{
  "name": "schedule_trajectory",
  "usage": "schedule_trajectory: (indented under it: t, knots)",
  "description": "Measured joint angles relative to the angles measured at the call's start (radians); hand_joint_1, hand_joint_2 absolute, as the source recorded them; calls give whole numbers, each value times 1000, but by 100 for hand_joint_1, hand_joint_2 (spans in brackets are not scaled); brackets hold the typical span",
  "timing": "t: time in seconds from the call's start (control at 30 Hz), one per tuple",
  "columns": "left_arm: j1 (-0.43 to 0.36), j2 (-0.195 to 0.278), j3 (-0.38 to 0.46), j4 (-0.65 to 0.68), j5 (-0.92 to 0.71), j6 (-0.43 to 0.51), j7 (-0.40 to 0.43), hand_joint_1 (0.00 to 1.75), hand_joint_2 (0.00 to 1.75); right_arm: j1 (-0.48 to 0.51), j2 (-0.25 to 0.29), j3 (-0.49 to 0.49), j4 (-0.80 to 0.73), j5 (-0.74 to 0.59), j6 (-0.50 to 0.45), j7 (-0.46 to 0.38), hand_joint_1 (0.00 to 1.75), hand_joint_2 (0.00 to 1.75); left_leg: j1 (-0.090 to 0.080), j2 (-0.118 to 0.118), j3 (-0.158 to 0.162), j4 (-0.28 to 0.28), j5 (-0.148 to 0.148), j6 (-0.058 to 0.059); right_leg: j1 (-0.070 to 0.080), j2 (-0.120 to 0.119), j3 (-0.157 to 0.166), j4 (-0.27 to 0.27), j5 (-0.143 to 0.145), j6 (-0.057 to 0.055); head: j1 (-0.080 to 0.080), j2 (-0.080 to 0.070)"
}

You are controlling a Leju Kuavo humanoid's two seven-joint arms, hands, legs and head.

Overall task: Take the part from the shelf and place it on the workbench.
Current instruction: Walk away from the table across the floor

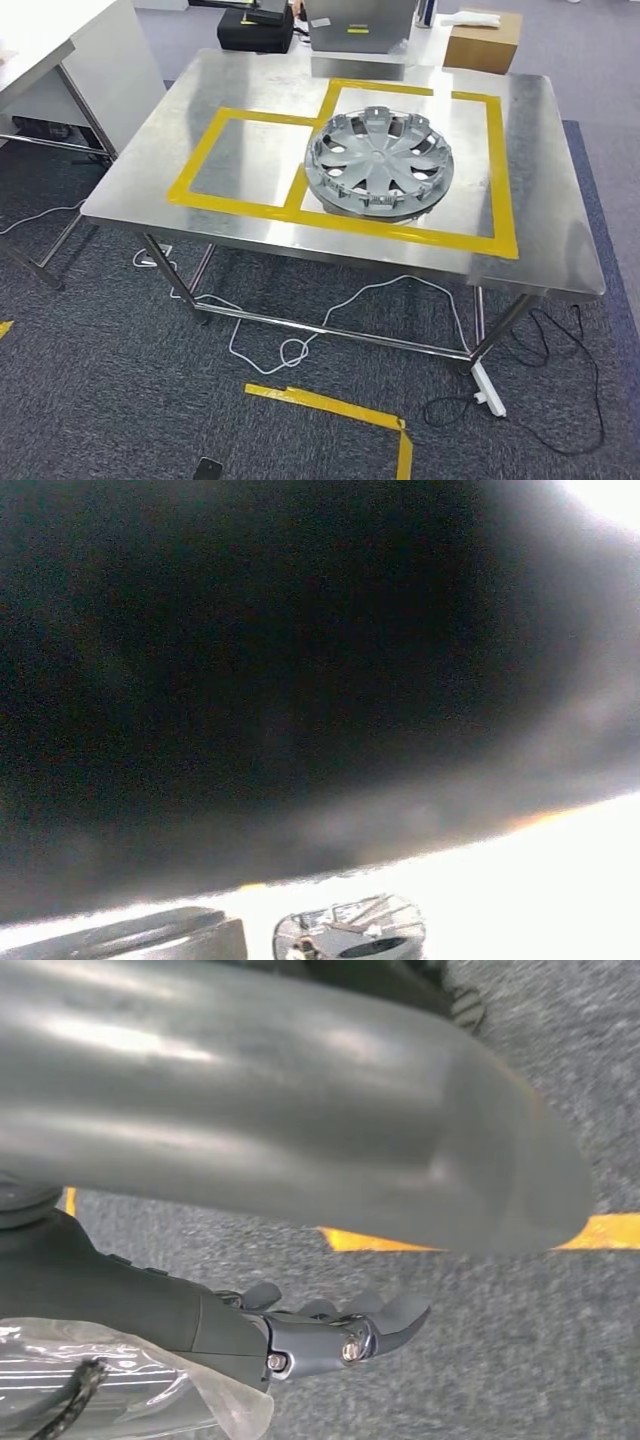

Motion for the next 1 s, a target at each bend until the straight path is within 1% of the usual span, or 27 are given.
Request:
schedule_trajectory:
  t: [0.07, 0.1, 0.13, 0.17, 0.2, 0.23, 0.3, 0.33, 0.37, 0.43, 0.47, 0.5, 0.53, 0.57, 0.6, 0.63, 0.67, 0.7, 0.73, 0.77, 0.8, 0.83, 0.87, 0.9, 0.93, 0.97, 1.0]
  knots:
    - [0, 0, 0, 0, 1, 0, -1, 0, 0, 0, -1, 0, 0, 0, 0, -1, 0, 0, 4, -1, -27, 114, -104, -7, 2, -5, -20, 2, 19, -11, -2, 0]
    - [0, 0, 0, 0, 2, 0, -1, 0, 0, 0, -1, 0, 0, 1, 1, -1, 0, 0, 5, -1, -36, 176, -139, -9, 4, -7, -31, 5, 29, -12, -3, 0]
    - [0, 0, 0, 0, 3, 0, -2, 0, 0, 0, -1, 0, 1, 0, 2, -2, 0, 0, 6, -1, -37, 220, -151, -10, 6, -9, -44, 8, 38, -12, -2, 0]
    - [0, 0, 0, 1, 4, 0, -2, 0, 0, 0, -1, 0, 1, 0, 4, -2, 0, 0, 6, -1, -24, 231, -140, -9, 7, -10, -58, 12, 47, -12, -3, 0]
    - [0, 0, 0, 1, 6, 1, -2, 0, 0, 0, -1, 0, 1, 0, 7, -3, 0, 0, 6, -1, 6, 203, -113, -7, 8, -10, -74, 17, 55, -11, -2, 0]
    - [0, 0, 0, 1, 7, 1, -2, 0, 0, 0, -1, 0, 1, -1, 10, -3, 0, 0, 6, -1, 50, 145, -81, -3, 9, -9, -87, 23, 62, -9, -3, 0]
    - [-1, 0, 0, 1, 9, 1, -4, 0, 0, -1, -1, 0, 2, 0, 14, -3, 0, 0, 3, -3, 136, 5, -51, 7, 11, -8, -108, 32, 74, -2, -2, 0]
    - [-2, 0, 0, 1, 10, 1, -5, 0, 0, -2, -1, 0, 2, 0, 15, -3, 0, 0, 1, -4, 159, -40, -50, 12, 11, -8, -116, 34, 82, 3, -2, 0]
    - [-2, 0, 0, 1, 10, 2, -5, 0, 0, -2, -1, 0, 3, 2, 15, -3, 0, 0, -2, -5, 167, -63, -54, 15, 11, -9, -123, 35, 90, 10, -2, 0]
    - [-1, 0, 0, 1, 13, 2, -7, 0, 0, -1, -1, 0, 3, 6, 14, -3, 0, 0, -3, -3, 161, -78, -44, 24, 8, -8, -135, 35, 101, 24, -2, 0]
    - [-1, 0, 0, 1, 16, 2, -8, 0, 0, -1, -2, 0, 3, 9, 11, -3, 0, 0, -1, -1, 155, -83, -37, 30, 8, -7, -144, 44, 88, 30, -1, 0]
    - [-1, 0, 0, 1, 21, 2, -10, 0, 0, 0, -2, 0, 3, 13, 5, -3, 0, 0, 1, 1, 148, -89, -28, 38, 7, -6, -156, 71, 58, 36, 1, 0]
    - [-2, 0, 0, 1, 26, 2, -12, 0, 0, -1, -2, 0, 3, 17, -3, -3, 0, 0, 1, 3, 140, -92, -20, 43, 6, -5, -174, 119, 13, 40, 3, 0]
    - [-2, 0, 1, 1, 31, 2, -13, 0, 0, -2, -1, 0, 3, 22, -11, -2, 0, 0, 0, 3, 129, -91, -12, 47, 5, -4, -192, 182, -34, 45, 4, 0]
    - [-2, 2, 1, 1, 36, 2, -14, 0, 0, -3, -1, 0, 4, 26, -16, -2, 0, 0, -2, 5, 118, -89, -4, 48, 4, -4, -208, 250, -71, 47, 5, 0]
    - [-2, 3, 1, 1, 39, 2, -15, 0, 0, -4, -1, 1, 4, 29, -21, -1, 0, 0, -4, 7, 106, -86, 4, 48, 3, -4, -215, 301, -86, 50, 5, 0]
    - [-2, 4, 2, 1, 42, 2, -15, 0, 0, -5, -1, 1, 5, 32, -24, -2, 0, 0, -5, 8, 93, -82, 11, 48, 2, -4, -208, 324, -79, 51, 5, 0]
    - [-2, 6, 2, 1, 44, 1, -15, 0, 0, -5, -1, 1, 5, 35, -26, -2, 0, 0, -6, 8, 80, -77, 17, 47, 2, -4, -184, 310, -54, 51, 5, 0]
    - [-2, 7, 2, 1, 45, 0, -16, 0, 0, -6, -1, 2, 6, 37, -28, -3, 0, 0, -6, 8, 68, -70, 22, 45, 1, -4, -141, 260, -22, 50, 5, 0]
    - [-2, 7, 2, 1, 46, -1, -16, 0, 0, -8, -1, 3, 7, 39, -29, -4, 0, 0, -7, 8, 57, -63, 26, 42, 0, -4, -92, 190, -4, 48, 5, 0]
    - [-2, 7, 2, 1, 46, -1, -16, 0, 0, -10, -1, 4, 7, 39, -29, -5, 0, 0, -8, 8, 48, -56, 30, 38, 1, -3, -42, 116, 3, 46, 4, 0]
    - [-2, 7, 2, 1, 46, -1, -17, 0, 0, -12, -1, 6, 8, 39, -29, -6, 0, 0, -9, 7, 41, -51, 36, 34, 2, -2, -7, 60, -1, 43, 4, 0]
    - [-2, 7, 2, 1, 46, -1, -17, 0, 0, -13, -1, 7, 9, 40, -29, -6, 0, 0, -9, 7, 35, -48, 42, 29, 4, -1, 11, 28, -8, 40, 4, 0]
    - [-2, 7, 2, 1, 46, -1, -17, 0, 0, -13, -1, 8, 10, 40, -30, -6, 0, 0, -9, 7, 30, -46, 51, 24, 6, 0, 16, 16, -9, 36, 4, 0]
    - [-1, 8, 2, 2, 46, -1, -18, 0, 0, -13, 0, 8, 12, 40, -30, -6, 0, 0, -9, 6, 23, -44, 54, 20, 5, -2, 7, 14, -4, 30, 4, 0]
    - [0, 8, 2, 3, 46, -2, -18, 0, 0, -13, 1, 9, 12, 40, -31, -6, 0, 0, -8, 5, 15, -38, 44, 14, 3, -3, -2, 12, 3, 21, 4, 0]
    - [1, 9, 2, 4, 47, -2, -18, 0, 0, -13, 1, 9, 13, 41, -31, -6, 0, 0, -6, 3, 5, -17, 14, 8, 1, -5, -13, 10, 12, 11, 2, 0]
